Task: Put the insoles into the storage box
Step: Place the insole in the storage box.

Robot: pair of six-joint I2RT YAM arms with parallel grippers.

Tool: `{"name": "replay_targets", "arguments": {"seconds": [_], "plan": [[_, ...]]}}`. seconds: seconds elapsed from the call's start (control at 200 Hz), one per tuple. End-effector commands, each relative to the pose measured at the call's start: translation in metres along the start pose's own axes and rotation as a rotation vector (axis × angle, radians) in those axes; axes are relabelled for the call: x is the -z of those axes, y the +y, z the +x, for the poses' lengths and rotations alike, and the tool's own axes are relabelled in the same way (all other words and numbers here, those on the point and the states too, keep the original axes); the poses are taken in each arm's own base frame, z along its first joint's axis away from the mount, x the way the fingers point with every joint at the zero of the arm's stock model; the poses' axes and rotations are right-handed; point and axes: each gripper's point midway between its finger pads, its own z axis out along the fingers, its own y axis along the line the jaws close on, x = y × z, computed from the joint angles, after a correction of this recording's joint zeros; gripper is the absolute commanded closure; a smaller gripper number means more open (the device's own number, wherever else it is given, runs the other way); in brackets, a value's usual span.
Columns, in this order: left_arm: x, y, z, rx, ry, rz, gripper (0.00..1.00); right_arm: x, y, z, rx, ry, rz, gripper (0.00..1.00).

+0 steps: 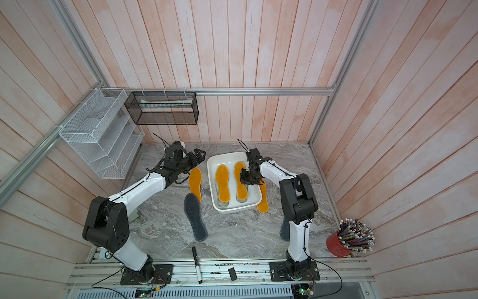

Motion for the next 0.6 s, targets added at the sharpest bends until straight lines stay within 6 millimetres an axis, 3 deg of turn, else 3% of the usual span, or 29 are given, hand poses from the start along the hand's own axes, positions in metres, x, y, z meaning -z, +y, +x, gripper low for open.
{"name": "replay_targets", "arguments": {"seconds": [0.0,0.385,0.59], "plan": [[0.0070,-0.0012,-0.0076,0.004,-0.032,0.004,0.00,-0.0018,-0.0002,-0.0023,0.009,0.007,0.022,0.81],[0.0100,-0.0006,-0.0093,0.005,-0.039,0.001,0.00,0.0015,0.0005,-0.0044,0.019,0.002,0.028,0.75],[0.0103,0.0035,-0.0071,0.018,-0.036,-0.012,0.00,0.0073,0.0009,-0.0051,0.022,-0.016,0.030,0.65]]}}
